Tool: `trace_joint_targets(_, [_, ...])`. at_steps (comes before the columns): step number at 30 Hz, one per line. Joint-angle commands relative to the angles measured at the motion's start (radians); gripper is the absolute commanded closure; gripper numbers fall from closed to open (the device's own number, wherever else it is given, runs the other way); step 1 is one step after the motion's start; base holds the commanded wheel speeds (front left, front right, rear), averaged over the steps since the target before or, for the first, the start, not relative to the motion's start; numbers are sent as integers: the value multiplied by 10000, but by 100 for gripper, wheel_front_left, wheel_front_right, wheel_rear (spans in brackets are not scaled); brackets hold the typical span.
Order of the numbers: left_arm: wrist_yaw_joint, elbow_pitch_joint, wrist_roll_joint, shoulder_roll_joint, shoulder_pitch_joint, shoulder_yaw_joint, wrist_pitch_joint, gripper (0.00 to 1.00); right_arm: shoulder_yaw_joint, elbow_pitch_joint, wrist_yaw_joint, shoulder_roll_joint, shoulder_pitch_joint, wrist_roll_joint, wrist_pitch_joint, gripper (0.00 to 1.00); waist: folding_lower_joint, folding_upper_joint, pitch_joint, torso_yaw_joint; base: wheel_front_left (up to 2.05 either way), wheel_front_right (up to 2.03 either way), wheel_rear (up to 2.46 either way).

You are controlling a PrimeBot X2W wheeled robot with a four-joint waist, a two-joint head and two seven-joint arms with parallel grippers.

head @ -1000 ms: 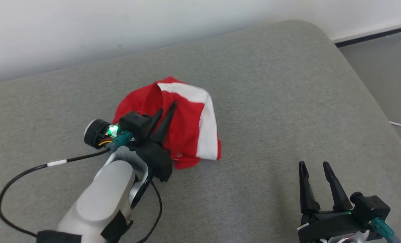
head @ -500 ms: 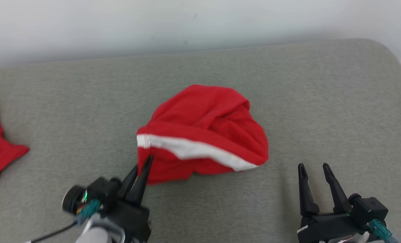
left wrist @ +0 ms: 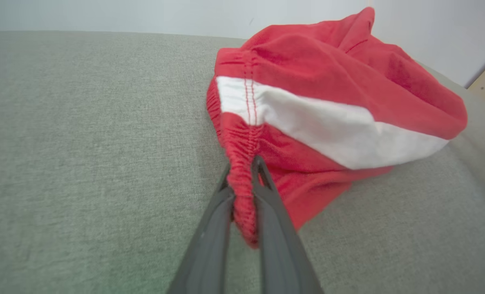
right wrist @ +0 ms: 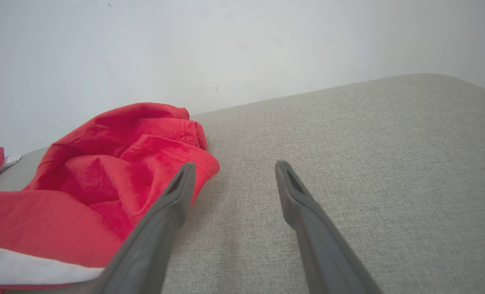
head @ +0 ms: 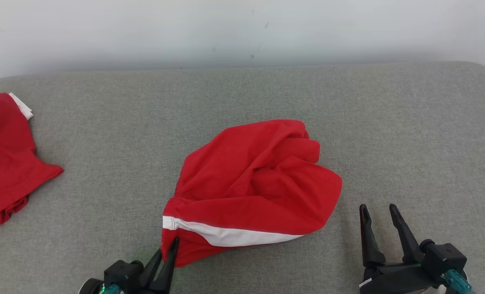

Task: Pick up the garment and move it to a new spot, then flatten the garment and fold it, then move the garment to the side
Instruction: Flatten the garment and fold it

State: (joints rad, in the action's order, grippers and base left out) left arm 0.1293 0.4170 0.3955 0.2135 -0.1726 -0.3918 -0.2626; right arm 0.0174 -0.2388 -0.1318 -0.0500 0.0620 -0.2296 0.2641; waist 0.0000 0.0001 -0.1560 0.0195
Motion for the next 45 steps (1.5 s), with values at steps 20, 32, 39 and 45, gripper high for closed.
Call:
trace_joint_targets(20, [5,-2886,-1796,-1281,1843,3673,-32,0,-65,-174,22,-6,-143,56,7,0,0,-1,319,288,0,0,0])
trace_joint_targets(32, [7,-2855,-1999,-1564,1907,3888,-32,0,0,-1988,22,-67,1252,519,7,0,0,-1,344,720,0,0,0])
trace_joint_targets(39, [7,-2764,-1916,-1611,1916,3805,-32,0,13,-4003,22,-169,2051,406,5,0,0,-1,472,1089,0,0,0])
trace_joint_targets(45, [8,-2757,-1927,-1630,1993,3749,-32,0,499,-5089,22,-244,2486,-290,7,100,0,-1,569,1232,0,0,0])
